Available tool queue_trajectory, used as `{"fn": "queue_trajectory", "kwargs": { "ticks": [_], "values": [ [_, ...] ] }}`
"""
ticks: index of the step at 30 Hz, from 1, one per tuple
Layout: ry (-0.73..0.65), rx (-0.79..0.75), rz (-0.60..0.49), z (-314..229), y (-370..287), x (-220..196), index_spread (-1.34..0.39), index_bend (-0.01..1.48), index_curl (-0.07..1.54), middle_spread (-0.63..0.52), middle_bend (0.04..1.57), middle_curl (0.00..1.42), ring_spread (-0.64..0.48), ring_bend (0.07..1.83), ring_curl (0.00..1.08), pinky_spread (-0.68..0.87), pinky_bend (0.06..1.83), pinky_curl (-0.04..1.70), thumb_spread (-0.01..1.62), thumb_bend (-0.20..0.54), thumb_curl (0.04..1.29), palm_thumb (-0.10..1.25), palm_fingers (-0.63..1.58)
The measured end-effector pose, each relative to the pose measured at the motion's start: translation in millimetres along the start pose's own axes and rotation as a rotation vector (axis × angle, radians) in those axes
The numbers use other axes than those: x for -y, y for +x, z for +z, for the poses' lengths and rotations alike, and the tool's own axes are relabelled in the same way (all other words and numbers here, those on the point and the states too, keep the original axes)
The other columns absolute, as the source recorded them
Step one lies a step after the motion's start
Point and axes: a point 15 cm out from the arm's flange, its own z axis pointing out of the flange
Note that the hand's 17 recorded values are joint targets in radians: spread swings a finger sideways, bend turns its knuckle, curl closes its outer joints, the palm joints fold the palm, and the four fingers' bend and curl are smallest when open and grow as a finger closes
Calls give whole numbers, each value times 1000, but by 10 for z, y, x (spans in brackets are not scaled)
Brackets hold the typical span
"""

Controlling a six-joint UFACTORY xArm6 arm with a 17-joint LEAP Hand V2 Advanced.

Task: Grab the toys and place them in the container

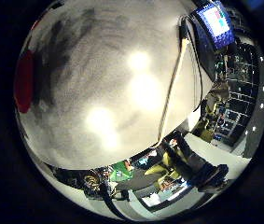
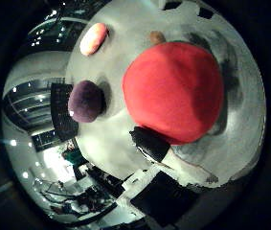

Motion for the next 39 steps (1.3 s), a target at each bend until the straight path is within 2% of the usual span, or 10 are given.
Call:
{"fn": "queue_trajectory", "kwargs": {
  "ticks": [4,6,7,10,12,13,21,26,30,39],
  "values": [
    [-8,-10,-25,2,-52,12,-328,178,267,-98,404,365,-116,682,281,125,414,229,1046,-20,292,545,653],
    [-11,-20,-40,-11,-62,17,-353,168,261,-140,446,378,-176,768,301,-17,519,236,1036,-14,299,576,858],
    [-8,-24,-46,-34,-72,28,-381,175,266,-170,491,398,-220,829,328,-157,619,256,1030,-15,305,602,1051],
    [-1,-37,-66,-93,-109,61,-423,309,347,-208,612,456,-250,905,384,-369,794,327,1023,-10,316,661,1359],
    [9,-53,-79,-172,-101,83,-428,441,408,-218,720,496,-248,966,414,-431,856,357,1011,-14,322,699,1369],
    [16,-58,-82,-215,-96,93,-419,517,448,-209,787,521,-244,1005,429,-438,880,372,1011,-15,324,713,1432],
    [127,-117,-89,-974,-69,94,-314,884,640,-151,1095,603,-200,1223,513,-365,1129,516,988,-17,348,832,1323],
    [154,-131,-112,-1583,-294,-192,-285,948,669,-137,1159,602,-196,1284,525,-329,1176,558,983,-22,353,844,1284],
    [199,-142,-197,-2163,-796,-368,-275,979,674,-137,1186,593,-194,1306,526,-312,1184,575,988,-19,356,853,1269],
    [282,-82,-430,-2750,-2591,-744,-268,994,667,-129,1211,576,-191,1322,518,-306,1181,594,983,-23,362,856,1262]
  ]
}}
